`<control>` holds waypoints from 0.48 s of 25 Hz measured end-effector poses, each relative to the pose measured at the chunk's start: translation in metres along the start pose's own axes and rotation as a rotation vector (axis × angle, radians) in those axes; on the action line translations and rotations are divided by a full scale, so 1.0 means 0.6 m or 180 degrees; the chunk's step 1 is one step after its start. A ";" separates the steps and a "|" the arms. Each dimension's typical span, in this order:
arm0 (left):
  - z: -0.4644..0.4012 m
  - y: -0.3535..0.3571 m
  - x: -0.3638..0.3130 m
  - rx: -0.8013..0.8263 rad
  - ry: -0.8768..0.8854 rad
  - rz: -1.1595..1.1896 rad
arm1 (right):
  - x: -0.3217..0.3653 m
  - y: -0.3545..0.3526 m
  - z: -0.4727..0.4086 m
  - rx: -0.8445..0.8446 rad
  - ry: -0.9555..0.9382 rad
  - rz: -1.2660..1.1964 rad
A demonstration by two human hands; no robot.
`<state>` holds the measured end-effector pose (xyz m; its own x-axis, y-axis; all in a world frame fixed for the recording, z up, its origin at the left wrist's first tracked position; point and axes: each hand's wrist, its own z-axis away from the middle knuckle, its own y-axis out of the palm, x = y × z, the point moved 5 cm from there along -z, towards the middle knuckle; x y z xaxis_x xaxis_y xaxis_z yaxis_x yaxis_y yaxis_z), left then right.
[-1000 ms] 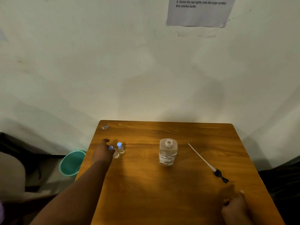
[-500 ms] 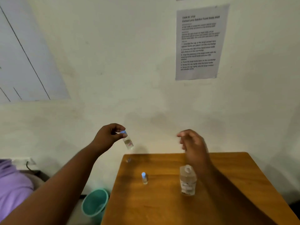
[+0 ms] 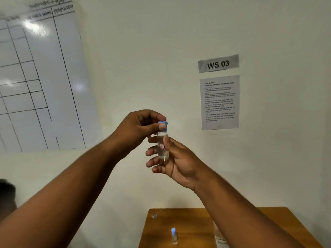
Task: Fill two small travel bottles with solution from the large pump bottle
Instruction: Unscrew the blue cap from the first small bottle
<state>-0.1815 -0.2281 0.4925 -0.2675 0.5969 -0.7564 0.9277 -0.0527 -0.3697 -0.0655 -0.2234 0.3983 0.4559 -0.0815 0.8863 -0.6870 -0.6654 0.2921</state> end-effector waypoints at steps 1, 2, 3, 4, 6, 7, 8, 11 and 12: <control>0.006 -0.001 -0.015 0.0043 0.0023 0.0066 | 0.010 0.012 0.004 0.0080 -0.0059 -0.0189; 0.013 0.000 -0.028 0.0106 0.0033 0.0129 | 0.020 0.024 0.008 0.0167 -0.0092 -0.0321; 0.019 0.000 -0.040 0.0191 0.0023 0.0206 | 0.029 0.036 0.012 0.0260 -0.0093 -0.0416; 0.025 0.002 -0.048 0.0279 -0.0008 0.0316 | 0.035 0.045 0.015 0.0355 -0.0065 -0.0514; 0.035 0.002 -0.061 0.0392 -0.0049 0.0605 | 0.046 0.062 0.020 0.0519 -0.0026 -0.0624; 0.039 0.000 -0.066 0.0414 -0.0030 0.0702 | 0.049 0.070 0.024 0.0578 -0.0008 -0.0629; 0.042 -0.001 -0.071 0.0426 0.0000 0.0732 | 0.052 0.076 0.026 0.0596 0.0000 -0.0601; 0.050 0.000 -0.079 0.0428 0.0041 0.0633 | 0.056 0.077 0.029 0.0354 -0.0092 -0.0469; 0.052 0.003 -0.082 0.0406 0.0043 0.0627 | 0.057 0.076 0.030 0.0295 -0.0129 -0.0479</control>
<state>-0.1751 -0.2827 0.5123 -0.0802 0.5756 -0.8138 0.9210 -0.2695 -0.2814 -0.0712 -0.2701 0.4355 0.5734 -0.0046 0.8193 -0.5550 -0.7378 0.3843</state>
